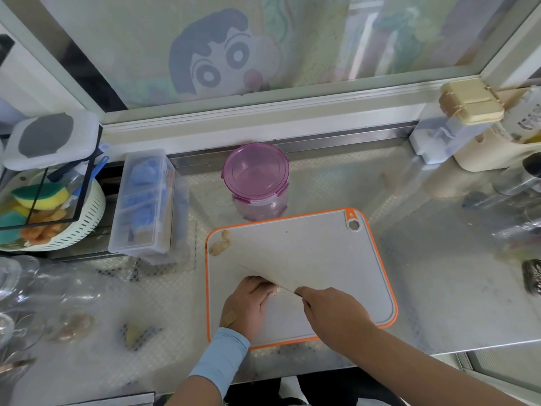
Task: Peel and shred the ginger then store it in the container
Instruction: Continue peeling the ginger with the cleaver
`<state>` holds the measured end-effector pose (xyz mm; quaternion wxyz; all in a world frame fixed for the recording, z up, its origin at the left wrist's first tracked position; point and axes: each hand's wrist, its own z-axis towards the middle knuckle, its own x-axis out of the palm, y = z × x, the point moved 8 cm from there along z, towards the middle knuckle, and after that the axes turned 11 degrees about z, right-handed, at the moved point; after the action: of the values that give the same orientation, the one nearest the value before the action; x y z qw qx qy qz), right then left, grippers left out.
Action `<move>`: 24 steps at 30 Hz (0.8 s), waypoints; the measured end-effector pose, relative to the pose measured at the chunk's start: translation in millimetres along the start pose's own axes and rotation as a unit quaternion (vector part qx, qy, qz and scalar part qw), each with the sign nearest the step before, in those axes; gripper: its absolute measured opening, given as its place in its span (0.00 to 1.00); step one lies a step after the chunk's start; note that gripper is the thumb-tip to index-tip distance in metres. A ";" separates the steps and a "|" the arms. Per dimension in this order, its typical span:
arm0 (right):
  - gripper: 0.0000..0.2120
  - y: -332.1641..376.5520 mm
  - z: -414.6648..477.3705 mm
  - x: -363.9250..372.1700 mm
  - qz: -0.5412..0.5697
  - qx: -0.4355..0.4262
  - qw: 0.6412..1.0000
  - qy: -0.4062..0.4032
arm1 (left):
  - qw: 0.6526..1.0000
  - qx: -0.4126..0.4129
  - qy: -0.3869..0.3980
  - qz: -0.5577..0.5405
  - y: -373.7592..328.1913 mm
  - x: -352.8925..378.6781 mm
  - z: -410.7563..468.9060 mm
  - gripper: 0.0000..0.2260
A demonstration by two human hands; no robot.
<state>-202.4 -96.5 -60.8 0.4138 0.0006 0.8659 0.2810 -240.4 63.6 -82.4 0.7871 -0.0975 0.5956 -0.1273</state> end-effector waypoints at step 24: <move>0.14 -7.0 17.6 11.6 0.030 0.007 0.999 0.041 | 0.999 -0.045 0.017 -0.019 5.9 3.4 -0.8 0.10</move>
<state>-195.7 -91.1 -81.4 0.3692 0.0180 0.8837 0.2871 -239.8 68.1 -87.5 0.7688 -0.1422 0.6125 -0.1166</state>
